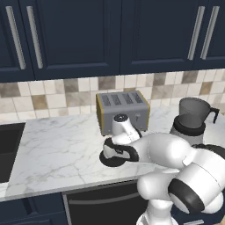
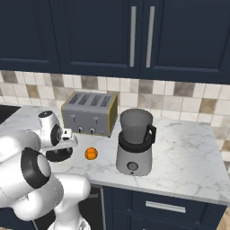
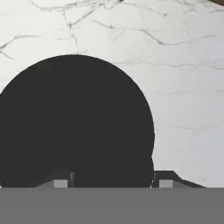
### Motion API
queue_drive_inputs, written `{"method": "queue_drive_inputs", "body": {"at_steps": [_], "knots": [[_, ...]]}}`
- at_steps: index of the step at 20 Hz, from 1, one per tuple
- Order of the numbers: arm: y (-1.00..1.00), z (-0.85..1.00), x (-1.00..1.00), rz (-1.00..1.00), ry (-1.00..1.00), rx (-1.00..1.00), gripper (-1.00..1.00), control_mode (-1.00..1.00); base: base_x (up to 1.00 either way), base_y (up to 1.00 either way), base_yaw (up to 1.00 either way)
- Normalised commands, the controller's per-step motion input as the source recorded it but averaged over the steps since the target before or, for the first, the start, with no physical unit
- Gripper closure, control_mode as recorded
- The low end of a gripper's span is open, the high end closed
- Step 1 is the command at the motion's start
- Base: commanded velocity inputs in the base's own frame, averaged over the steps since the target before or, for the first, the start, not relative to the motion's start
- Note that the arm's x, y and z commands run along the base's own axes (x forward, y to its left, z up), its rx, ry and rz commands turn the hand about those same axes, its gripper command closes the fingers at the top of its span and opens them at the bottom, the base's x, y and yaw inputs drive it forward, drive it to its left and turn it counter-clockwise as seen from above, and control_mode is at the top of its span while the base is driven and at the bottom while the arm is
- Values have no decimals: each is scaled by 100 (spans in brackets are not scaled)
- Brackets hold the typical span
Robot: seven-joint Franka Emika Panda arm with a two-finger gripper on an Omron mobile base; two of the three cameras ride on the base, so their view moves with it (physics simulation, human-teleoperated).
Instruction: Open the blender lid, put the orange in the blender, close the lid, and start the blender.
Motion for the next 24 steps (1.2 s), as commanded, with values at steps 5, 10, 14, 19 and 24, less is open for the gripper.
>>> {"method": "queue_drive_inputs", "body": {"at_steps": [5,10,14,19,24], "knots": [[-40,60,-31,0,-7,0,-100,-100,0,0,0],[-78,53,-5,-1,-5,7,-100,-100,0,0,0],[-73,7,0,-5,0,6,-100,-100,0,0,0],[-41,0,17,-5,0,0,-100,-100,0,0,0],[-14,0,28,-5,0,0,-100,-100,0,0,0]]}}
